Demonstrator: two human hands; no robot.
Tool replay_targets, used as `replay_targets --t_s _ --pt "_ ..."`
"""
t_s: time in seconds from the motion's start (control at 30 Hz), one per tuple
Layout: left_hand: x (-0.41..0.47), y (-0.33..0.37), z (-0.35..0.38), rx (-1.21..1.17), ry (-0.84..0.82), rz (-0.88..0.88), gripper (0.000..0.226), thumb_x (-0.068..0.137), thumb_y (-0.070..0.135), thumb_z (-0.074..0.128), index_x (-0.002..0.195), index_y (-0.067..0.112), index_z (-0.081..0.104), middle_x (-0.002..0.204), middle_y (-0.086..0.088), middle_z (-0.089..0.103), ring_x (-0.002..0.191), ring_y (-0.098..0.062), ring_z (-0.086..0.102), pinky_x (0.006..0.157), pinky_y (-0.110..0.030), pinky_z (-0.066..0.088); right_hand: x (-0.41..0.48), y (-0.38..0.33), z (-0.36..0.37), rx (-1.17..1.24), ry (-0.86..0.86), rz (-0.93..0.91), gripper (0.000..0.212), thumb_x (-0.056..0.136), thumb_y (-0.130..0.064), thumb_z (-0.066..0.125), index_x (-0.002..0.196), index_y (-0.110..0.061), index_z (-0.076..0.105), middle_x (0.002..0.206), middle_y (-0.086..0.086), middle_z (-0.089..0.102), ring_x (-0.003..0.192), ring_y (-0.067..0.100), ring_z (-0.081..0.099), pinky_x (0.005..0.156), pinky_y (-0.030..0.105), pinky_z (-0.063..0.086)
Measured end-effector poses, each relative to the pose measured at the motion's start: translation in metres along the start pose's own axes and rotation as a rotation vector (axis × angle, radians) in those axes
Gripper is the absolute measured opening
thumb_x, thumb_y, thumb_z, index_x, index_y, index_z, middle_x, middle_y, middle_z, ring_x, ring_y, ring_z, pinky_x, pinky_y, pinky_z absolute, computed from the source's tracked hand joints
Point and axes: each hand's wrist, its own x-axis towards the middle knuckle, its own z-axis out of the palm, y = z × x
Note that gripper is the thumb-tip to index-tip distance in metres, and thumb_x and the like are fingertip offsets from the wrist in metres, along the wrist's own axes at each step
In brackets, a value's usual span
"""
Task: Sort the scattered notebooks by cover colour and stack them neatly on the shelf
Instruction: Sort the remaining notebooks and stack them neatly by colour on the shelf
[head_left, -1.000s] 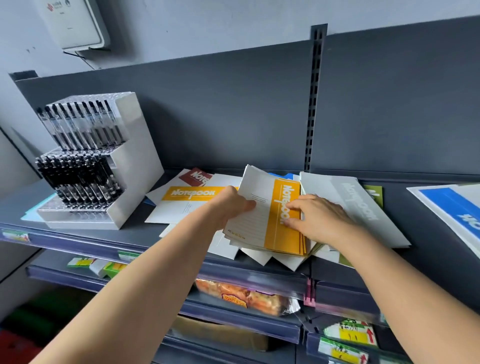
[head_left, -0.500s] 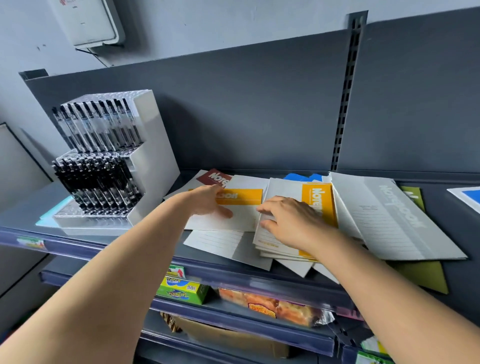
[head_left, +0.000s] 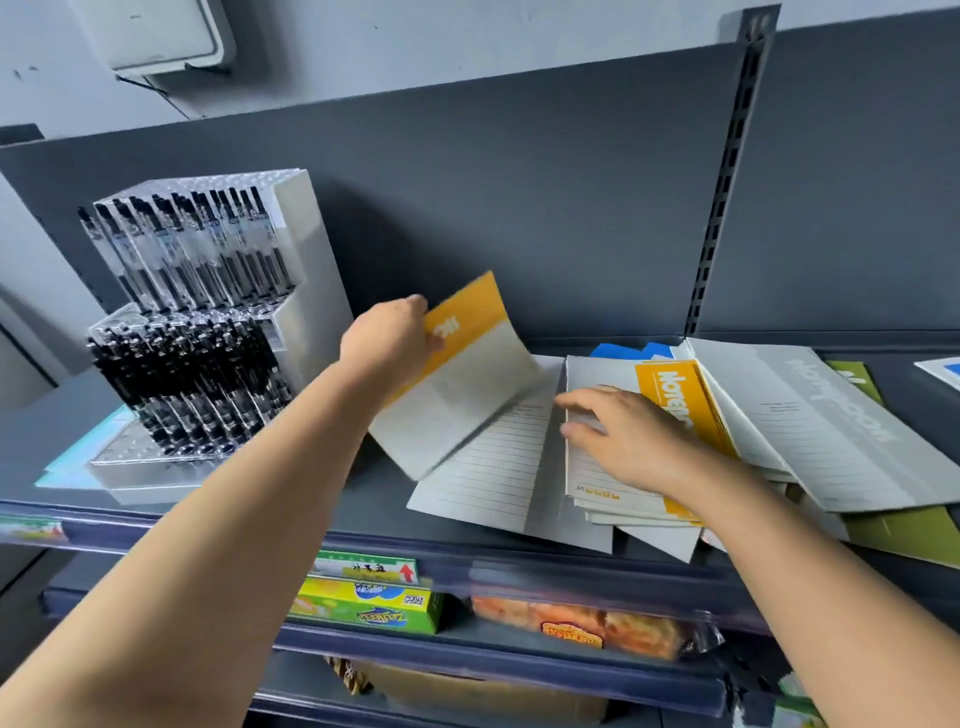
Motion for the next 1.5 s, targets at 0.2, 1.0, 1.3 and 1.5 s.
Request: replay_targets --t_s 0.2,1.0,1.3,1.5 --pt "-0.014 0.036 -0.029 -0.724 -0.116 -0.175 0.023 0.098 0.035 0.051 0.095 0.013 0.060 0.081 -0.002 0.061 0.067 -0.018 0.058 0.060 -0.027 0.048 0.001 0.011 -0.015 0.348 0.214 0.131 0.027 0.102 -0.026 0.038 0.121 -0.022 0.057 0.110 -0.005 0.068 0.105 0.021 0.062 0.090 0.037 0.049" --pt "-0.042 0.146 0.024 -0.611 -0.236 -0.197 0.065 0.084 0.050 0.065 0.127 0.007 0.041 0.126 -0.009 0.052 0.098 -0.023 0.053 0.079 -0.034 0.046 -0.030 0.071 -0.058 0.702 0.097 0.521 0.016 0.102 -0.021 0.037 0.106 -0.009 0.047 0.101 0.013 0.053 0.068 0.022 0.054 0.036 0.022 0.044" --pt "-0.062 0.134 0.041 -0.519 -0.361 -0.277 0.052 0.077 0.026 0.077 0.118 0.006 0.053 0.113 -0.008 0.061 0.103 -0.027 0.059 0.088 -0.038 0.052 -0.053 0.066 -0.061 -0.392 0.063 0.205 0.064 0.085 -0.062 0.054 0.132 -0.021 0.041 0.126 0.004 0.053 0.115 0.026 0.053 0.083 0.035 0.042" --pt "-0.065 0.136 0.034 -0.748 -0.527 -0.430 0.046 0.085 0.034 0.071 0.114 0.001 0.058 0.103 -0.012 0.069 0.092 -0.025 0.068 0.072 -0.034 0.058 -0.054 0.071 -0.062 -0.388 -0.034 0.159 0.052 0.086 -0.065 0.050 0.125 -0.030 0.058 0.120 0.002 0.051 0.112 0.024 0.050 0.085 0.035 0.044"
